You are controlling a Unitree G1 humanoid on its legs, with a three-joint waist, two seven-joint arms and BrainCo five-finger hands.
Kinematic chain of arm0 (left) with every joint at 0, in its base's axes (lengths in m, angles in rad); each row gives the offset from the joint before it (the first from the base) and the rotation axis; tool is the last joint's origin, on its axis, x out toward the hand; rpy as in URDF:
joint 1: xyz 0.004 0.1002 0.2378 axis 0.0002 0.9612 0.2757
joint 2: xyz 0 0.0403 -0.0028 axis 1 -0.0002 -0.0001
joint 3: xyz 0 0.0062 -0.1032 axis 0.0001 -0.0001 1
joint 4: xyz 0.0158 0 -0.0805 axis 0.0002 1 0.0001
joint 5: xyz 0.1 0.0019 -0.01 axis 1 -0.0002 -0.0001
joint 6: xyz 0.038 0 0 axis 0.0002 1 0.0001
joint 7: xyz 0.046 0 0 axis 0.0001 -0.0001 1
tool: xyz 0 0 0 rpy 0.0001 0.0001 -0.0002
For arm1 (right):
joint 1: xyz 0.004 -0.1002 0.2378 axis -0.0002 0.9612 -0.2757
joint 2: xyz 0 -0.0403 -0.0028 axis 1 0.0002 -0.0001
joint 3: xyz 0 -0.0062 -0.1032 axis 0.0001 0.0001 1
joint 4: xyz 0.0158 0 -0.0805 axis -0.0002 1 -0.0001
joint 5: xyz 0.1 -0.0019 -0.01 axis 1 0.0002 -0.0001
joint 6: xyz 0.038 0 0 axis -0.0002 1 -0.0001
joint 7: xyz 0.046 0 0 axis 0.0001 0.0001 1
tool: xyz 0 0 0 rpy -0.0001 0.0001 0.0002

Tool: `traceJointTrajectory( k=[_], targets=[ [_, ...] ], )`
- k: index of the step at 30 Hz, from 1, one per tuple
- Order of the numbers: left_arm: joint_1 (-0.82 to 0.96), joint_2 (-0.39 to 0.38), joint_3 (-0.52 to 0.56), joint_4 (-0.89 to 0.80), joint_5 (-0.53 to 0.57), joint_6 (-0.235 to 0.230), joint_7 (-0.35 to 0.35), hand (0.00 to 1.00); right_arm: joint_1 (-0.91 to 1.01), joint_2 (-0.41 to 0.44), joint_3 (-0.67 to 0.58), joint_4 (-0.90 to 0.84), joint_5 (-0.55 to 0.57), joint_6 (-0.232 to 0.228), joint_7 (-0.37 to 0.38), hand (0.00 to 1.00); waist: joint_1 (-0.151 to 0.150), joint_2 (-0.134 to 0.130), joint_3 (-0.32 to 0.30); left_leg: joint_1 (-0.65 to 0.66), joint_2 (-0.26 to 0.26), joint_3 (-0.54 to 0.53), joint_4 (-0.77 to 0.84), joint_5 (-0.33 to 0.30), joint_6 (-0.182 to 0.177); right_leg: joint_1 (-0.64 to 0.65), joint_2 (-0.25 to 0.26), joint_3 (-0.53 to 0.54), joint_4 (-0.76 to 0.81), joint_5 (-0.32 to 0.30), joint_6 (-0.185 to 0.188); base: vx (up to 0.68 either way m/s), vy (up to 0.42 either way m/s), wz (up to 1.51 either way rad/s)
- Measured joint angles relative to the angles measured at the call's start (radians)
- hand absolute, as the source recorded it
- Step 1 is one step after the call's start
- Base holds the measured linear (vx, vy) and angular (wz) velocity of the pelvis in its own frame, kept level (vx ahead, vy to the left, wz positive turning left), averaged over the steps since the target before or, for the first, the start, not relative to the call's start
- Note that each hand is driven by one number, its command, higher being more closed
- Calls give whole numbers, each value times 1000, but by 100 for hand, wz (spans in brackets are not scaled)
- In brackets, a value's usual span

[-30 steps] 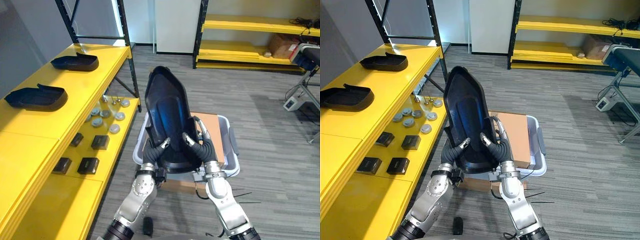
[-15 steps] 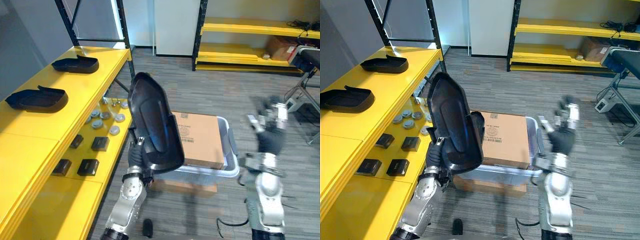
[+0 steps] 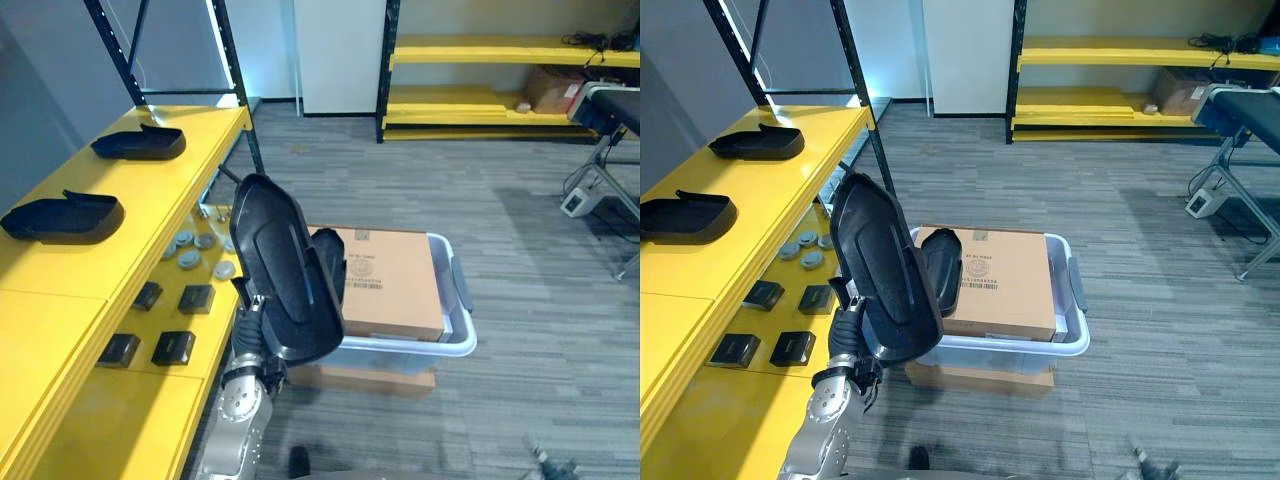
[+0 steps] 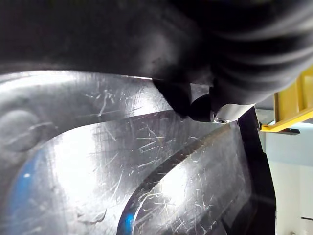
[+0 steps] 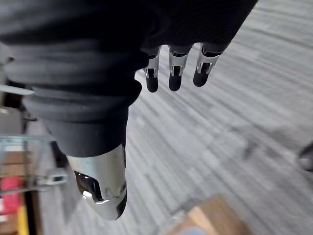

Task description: Walk over and take plastic housings, then place them on the shelf

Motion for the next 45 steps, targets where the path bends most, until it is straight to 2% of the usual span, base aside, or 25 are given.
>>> traceJointTrajectory(
  k=[3, 4, 5, 6, 7, 8, 9, 11, 13, 14, 16, 18, 19, 20, 21, 22, 24, 27, 29, 30, 31, 32, 35, 40, 45],
  targets=[
    [23, -11, -2, -49, -1, -1, -21, 100, 1, 17, 101, 25, -38, 4, 12, 0, 25, -14, 26, -33, -1, 12, 2, -4, 1, -2, -9, -76, 69, -35, 9, -40, -31, 80],
    [23, -20, -8, -74, -2, -1, -24, 100, 0, 20, 130, 25, -54, 3, 12, 0, 25, -20, 40, -63, -5, 25, 3, -21, 26, -4, -24, -155, 99, -45, 3, -21, -31, 162],
    [21, -22, -10, -84, -2, -1, -26, 100, 0, 23, 137, 25, -60, 3, 13, 0, 25, -22, 41, -80, -10, 46, 7, -50, 67, -2, -38, -196, 103, -49, 5, -8, -18, 190],
    [15, -26, -11, -93, -2, -3, -29, 100, -2, 33, 137, 27, -68, 2, 13, 0, 26, -54, 56, -106, -24, 115, 28, -108, 152, 5, -70, -267, 94, -49, 5, -8, 46, 217],
    [5, -39, -12, -102, -2, -13, -32, 100, -27, 31, 141, 43, -83, -1, 14, 0, 35, -59, 80, -159, 13, 342, 137, -119, 166, 14, -104, -363, 99, -52, 8, 8, 55, 208],
    [3, -48, -15, -102, -3, -13, -31, 100, -35, 21, 145, 43, -90, -1, 13, 0, 41, -50, 88, -164, 36, 440, 178, -126, 175, 20, -105, -395, 102, -54, 11, 51, 105, 205],
    [1, -57, -23, -99, -4, -13, -32, 100, -39, -1, 163, 36, -99, -1, 13, 0, 46, -25, 93, -151, 94, 635, 212, -121, 170, 42, -98, -464, 112, -64, 25, 90, 70, 145],
    [-11, -53, -55, -91, -19, -15, -39, 100, -45, -16, 199, 30, -107, -1, 16, 0, 43, -28, 93, -127, 107, 792, 216, -118, 166, 79, -124, -552, 127, -70, 37, 143, 97, 180],
    [-11, -45, -68, -91, -26, -36, -45, 100, -88, -15, 207, 37, -107, 0, 26, 0, 54, -34, 94, -134, 58, 765, 197, -114, 159, 98, -143, -571, 117, -83, 49, 116, 108, 121],
    [-12, -32, -65, -87, -31, -41, -45, 100, -130, -13, 214, 53, -110, 1, 32, 0, 55, -58, 100, -137, 21, 752, 189, -119, 165, 108, -160, -569, 102, -103, 78, 72, 101, 66],
    [-10, -22, -64, -78, -31, -40, -47, 100, -179, 5, 217, 65, -119, 5, 35, 0, 59, -73, 107, -142, -1, 741, 196, -135, 169, 114, -175, -580, 99, -101, 76, 79, 81, 33],
    [-12, -18, -63, -75, -31, -35, -63, 100, -208, 17, 217, 57, -145, 10, 36, 0, 56, -87, 117, -158, -20, 699, 262, -197, 178, 129, -215, -593, 167, -81, 64, 186, 117, 50],
    [-13, -18, -65, -75, -31, -32, -66, 100, -207, 13, 216, 55, -146, 11, 35, 0, 53, -89, 119, -159, -25, 685, 275, -211, 180, 121, -235, -587, 221, -76, 51, 174, 111, 67],
    [-15, -22, -72, -73, -30, -30, -67, 100, -203, 6, 216, 55, -150, 14, 34, 0, 48, -82, 118, -150, -32, 655, 288, -229, 180, 99, -268, -555, 330, -63, -5, 212, 148, 70],
    [-25, -22, -77, -60, -29, -31, -64, 100, -195, -2, 217, 55, -154, 14, 34, 0, 47, -72, 120, -129, -35, 617, 283, -245, 171, 35, -301, -433, 501, -27, -86, 278, 168, 92],
    [-48, -16, -70, -45, -29, -31, -60, 100, -194, 3, 219, 56, -155, 14, 34, 0, 39, -68, 129, -108, -35, 571, 275, -251, 166, -32, -274, -297, 597, -76, -54, 348, 160, 87],
    [-65, -8, -40, -20, -29, -32, -44, 100, -195, 1, 245, 56, -157, 14, 32, 0, 34, -65, 133, -66, -42, 524, 249, -251, 164, -124, -232, -191, 619, -150, -51, 357, 105, 79],
    [-72, -7, -24, -10, -22, -33, -20, 100, -190, 0, 255, 44, -166, 7, 34, 0, 2, -54, 140, -1, -59, 433, 246, -255, 158, -220, -131, 11, 472, -192, -15, 283, 9, 102],
    [-91, -5, -28, -9, -20, -34, -18, 100, -182, -3, 255, 34, -166, 5, 34, 0, -6, -55, 139, 6, -69, 362, 262, -262, 145, -280, -75, 150, 378, -168, 17, 253, -88, 131],
    [-97, -3, -30, -9, -18, -37, -15, 100, -173, -2, 256, 33, -166, 5, 34, 0, -6, -63, 136, 10, -79, 333, 267, -266, 139, -294, -65, 184, 327, -131, 33, 192, -105, 130],
    [-97, 0, -28, -10, -18, -45, -12, 100, -152, 5, 268, 34, -166, 6, 35, 0, 4, -98, 135, 26, -106, 301, 276, -277, 122, -296, -79, 206, 269, -7, 18, 287, -214, 124],
    [-90, -11, -21, 4, -19, -49, -5, 100, -142, 1, 283, 37, -167, 10, 42, 0, 15, -104, 136, 42, -109, 278, 287, -289, 106, -288, -95, 194, 283, 31, 21, 193, -163, 88],
    [-70, -33, -24, 1, -19, -48, 3, 100, -134, -21, 293, 10, -176, 6, 56, 0, 52, -61, 117, 33, -43, 277, 291, -311, 60, -253, -33, 163, 201, 44, -10, 183, -191, 4],
    [-76, -45, -26, 3, -1, -45, 2, 100, -119, -16, 295, 7, -186, 7, 55, 0, 34, -58, 112, 72, -3, 237, 211, -266, 7, -182, 13, 103, 95, 72, -42, 106, -140, 15],
    [-104, -37, -5, 47, 105, -24, 35, 100, -119, -19, 320, -21, -225, 5, 54, 0, 28, -51, 102, 86, 4, 227, 143, -214, -1, -126, 37, 78, -43, 145, -47, 19, -39, 12]
  ],
)
